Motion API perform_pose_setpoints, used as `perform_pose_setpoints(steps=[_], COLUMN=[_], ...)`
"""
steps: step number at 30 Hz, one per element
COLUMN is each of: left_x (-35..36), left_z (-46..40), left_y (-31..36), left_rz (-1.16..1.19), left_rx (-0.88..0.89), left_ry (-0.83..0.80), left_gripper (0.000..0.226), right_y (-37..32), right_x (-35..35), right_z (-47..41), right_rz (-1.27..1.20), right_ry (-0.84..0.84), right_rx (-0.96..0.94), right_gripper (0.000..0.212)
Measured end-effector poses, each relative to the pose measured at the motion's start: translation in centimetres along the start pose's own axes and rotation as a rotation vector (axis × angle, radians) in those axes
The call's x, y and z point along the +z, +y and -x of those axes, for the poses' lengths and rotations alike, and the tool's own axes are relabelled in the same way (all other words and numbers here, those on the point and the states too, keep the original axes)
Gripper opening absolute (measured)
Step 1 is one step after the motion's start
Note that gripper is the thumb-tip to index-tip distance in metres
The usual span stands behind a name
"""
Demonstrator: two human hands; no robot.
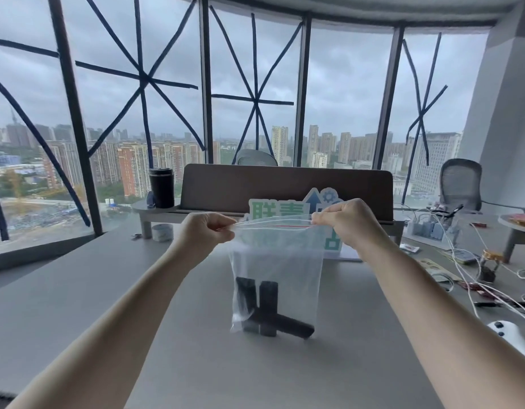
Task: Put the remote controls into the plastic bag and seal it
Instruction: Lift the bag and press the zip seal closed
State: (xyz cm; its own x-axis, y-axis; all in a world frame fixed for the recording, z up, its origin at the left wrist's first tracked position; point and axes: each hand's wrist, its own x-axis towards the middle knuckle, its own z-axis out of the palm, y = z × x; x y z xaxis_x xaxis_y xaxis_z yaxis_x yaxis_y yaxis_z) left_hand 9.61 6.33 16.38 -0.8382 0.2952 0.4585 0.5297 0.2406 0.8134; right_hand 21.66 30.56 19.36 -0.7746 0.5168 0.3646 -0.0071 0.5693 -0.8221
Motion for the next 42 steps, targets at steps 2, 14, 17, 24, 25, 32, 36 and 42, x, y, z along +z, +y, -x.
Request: perform_pose_setpoints(steps=[2, 14, 17, 24, 25, 32, 36, 42], left_x=[0.1, 3.8, 5.0, 4.2, 4.1, 3.6, 3.3, 3.4], left_z=[0.2, 1.1, 1.1, 1.2, 1.2, 1.3, 1.2, 1.3], left_y=[-0.3, 4.1, 4.6, 4.4, 4.3, 5.0, 5.3, 5.4], left_rz=[0.006, 0.29, 0.239, 0.22, 0.219, 0.247, 0.245, 0.236], left_rx=[0.002, -0.034, 0.004, 0.011, -0.001, -0.031, -0.043, -0.051], left_ry=[0.079, -0.025, -0.049, -0.078, -0.075, -0.124, -0.152, -0.171], left_gripper=[0.008, 0.005, 0.011, 0.002, 0.002, 0.002, 0.008, 0.004], right_y=[-0.4, -3.9, -4.9, -5.2, -5.3, -6.8, -7.3, -7.0], right_x=[-0.3, -0.8, 1.1, 1.8, 1.9, 1.7, 1.0, 2.0], right_z=[0.2, 3.0, 3.2, 1.5, 1.5, 1.3, 1.5, 1.4], right_rz=[0.022, 0.56, 0.533, 0.409, 0.396, 0.381, 0.423, 0.405], right_ry=[0.015, 0.083, -0.133, -0.215, -0.219, -0.295, -0.309, -0.361], right_rx=[-0.005, -0.368, -0.42, -0.314, -0.31, -0.247, -0.255, -0.233], right_gripper=[0.012, 0.03, 0.037, 0.015, 0.016, 0.015, 0.013, 0.01])
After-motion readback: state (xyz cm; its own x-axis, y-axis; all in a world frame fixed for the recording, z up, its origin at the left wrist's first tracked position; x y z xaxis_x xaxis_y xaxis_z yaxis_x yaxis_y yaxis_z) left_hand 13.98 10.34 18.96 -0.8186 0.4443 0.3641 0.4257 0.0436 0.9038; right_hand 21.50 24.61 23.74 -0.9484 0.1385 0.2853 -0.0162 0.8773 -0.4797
